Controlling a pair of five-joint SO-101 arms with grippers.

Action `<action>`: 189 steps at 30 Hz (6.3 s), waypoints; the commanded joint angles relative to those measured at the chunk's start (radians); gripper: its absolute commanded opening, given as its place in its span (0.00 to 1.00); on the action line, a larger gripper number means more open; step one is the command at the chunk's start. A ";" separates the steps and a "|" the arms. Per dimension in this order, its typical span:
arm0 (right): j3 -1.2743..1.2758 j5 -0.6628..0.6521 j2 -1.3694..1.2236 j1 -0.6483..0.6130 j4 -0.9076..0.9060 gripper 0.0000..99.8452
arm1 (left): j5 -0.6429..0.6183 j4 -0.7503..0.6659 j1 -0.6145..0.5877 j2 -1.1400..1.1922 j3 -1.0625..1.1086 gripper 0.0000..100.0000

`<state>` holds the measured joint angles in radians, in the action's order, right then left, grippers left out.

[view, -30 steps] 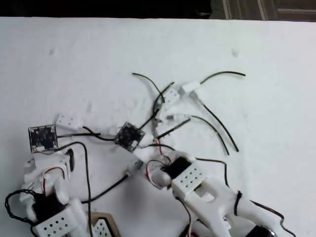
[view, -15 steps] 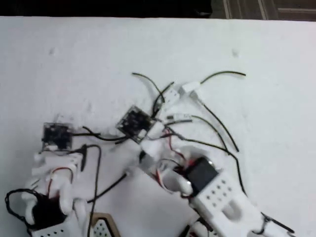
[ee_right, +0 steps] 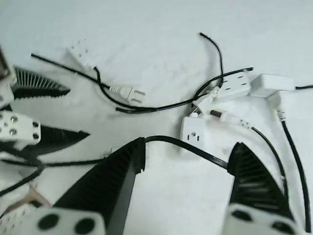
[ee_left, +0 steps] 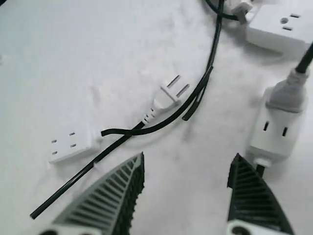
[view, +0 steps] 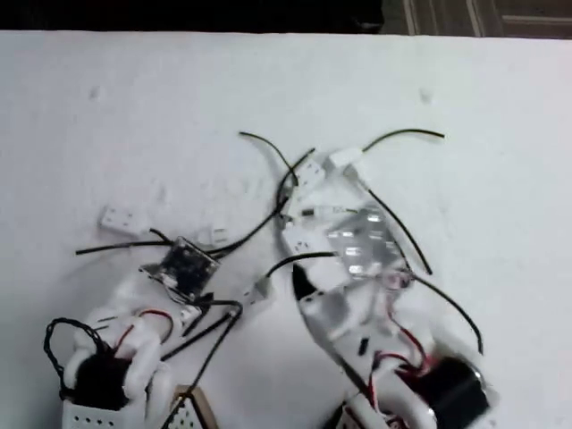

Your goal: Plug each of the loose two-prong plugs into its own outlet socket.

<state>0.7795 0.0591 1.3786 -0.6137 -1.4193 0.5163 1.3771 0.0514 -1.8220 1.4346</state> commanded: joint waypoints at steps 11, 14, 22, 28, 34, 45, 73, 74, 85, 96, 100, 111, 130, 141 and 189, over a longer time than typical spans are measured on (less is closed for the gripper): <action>0.038 0.037 -0.225 0.438 0.082 0.27 | 0.000 -0.003 0.234 0.403 -0.252 0.28; 0.038 0.037 -0.251 0.495 0.096 0.27 | 0.008 -0.012 0.274 0.593 -0.310 0.28; 0.044 0.037 -0.257 0.555 0.090 0.27 | 0.002 -0.203 0.360 0.949 -0.327 0.35; 0.046 0.037 -0.254 0.565 0.088 0.27 | 0.002 -0.333 0.398 1.102 -0.327 0.35; 0.046 0.037 -0.254 0.565 0.067 0.27 | 0.005 -0.479 0.415 1.260 -0.322 0.25; 0.046 0.037 -0.252 0.565 0.067 0.27 | 0.008 -0.489 0.463 1.360 -0.370 0.03; 0.091 0.037 -0.254 0.558 0.074 0.27 | 0.002 -0.512 0.033 1.837 -1.367 0.02; 0.091 0.037 -0.254 0.558 0.074 0.27 | 0.002 -0.512 0.031 1.903 -1.422 0.02; 0.094 0.037 -0.260 0.556 0.074 0.27 | 0.002 -0.425 0.035 2.479 -2.015 0.08; 0.094 0.037 -0.262 0.556 0.074 0.27 | -0.094 0.068 0.050 2.669 -2.535 0.30; 0.095 0.037 -0.262 0.556 0.074 0.27 | -0.098 0.192 0.085 2.684 -2.648 0.30; 0.097 0.037 -0.262 0.556 0.074 0.27 | -0.206 0.410 0.099 2.675 -2.895 0.26; 0.192 0.032 -0.262 0.512 0.170 0.27 | -0.080 0.414 -0.044 2.482 -2.564 0.24; 0.193 0.029 -0.262 0.512 0.170 0.27 | 0.002 0.399 0.021 2.074 -1.949 0.24; 0.115 0.029 -0.252 0.725 0.170 0.27 | -0.425 -0.224 0.363 2.041 -1.349 0.24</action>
<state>0.9375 0.0836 1.1224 0.0921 -1.2658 0.1588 1.2221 0.3721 0.2739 0.0890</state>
